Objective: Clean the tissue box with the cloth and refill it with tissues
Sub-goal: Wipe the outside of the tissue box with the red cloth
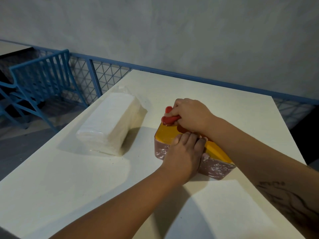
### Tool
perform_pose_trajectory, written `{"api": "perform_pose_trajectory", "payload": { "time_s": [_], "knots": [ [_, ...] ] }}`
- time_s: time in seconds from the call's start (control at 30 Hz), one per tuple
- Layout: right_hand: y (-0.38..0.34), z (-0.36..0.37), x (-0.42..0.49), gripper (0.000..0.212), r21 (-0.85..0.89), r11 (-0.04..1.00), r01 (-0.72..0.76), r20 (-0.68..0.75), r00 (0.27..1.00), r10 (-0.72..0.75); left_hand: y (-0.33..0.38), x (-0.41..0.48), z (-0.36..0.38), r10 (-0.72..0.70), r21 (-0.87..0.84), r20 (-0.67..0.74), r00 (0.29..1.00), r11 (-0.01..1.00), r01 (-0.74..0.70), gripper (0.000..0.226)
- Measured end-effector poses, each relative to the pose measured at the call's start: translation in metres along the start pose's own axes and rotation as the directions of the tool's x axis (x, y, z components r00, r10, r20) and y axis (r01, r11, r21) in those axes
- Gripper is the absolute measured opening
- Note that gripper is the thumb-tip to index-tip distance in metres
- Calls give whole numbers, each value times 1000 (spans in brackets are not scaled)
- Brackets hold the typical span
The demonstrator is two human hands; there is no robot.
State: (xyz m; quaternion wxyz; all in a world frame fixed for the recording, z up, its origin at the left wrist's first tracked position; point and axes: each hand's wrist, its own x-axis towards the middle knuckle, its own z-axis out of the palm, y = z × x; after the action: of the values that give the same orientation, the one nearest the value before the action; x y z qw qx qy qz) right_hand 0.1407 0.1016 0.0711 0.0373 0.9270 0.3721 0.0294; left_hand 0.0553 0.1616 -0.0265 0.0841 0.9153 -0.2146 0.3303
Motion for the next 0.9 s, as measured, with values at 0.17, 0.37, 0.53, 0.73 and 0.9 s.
{"api": "perform_pose_trajectory", "payload": {
  "time_s": [0.17,0.37,0.53,0.73,0.9],
  "knots": [
    [-6,-12,-14,30,268,949,165,131,970,-206,0,-1,4,0,84,-14,1000,996,1,30],
    [4,-17,-3,32,308,950,45,177,979,-104,0,1,-3,-13,-30,20,1000,999,13,56],
    [3,-7,2,39,108,993,-37,35,999,34,0,1,-4,0,3,30,1000,1000,0,44],
    [-3,-7,-13,34,383,922,52,149,982,-117,-1,-1,0,-5,-35,11,1000,999,5,48],
    [12,-10,-9,36,368,930,-21,173,984,-46,-1,1,-1,-6,-11,53,999,1000,7,45]
  ]
}}
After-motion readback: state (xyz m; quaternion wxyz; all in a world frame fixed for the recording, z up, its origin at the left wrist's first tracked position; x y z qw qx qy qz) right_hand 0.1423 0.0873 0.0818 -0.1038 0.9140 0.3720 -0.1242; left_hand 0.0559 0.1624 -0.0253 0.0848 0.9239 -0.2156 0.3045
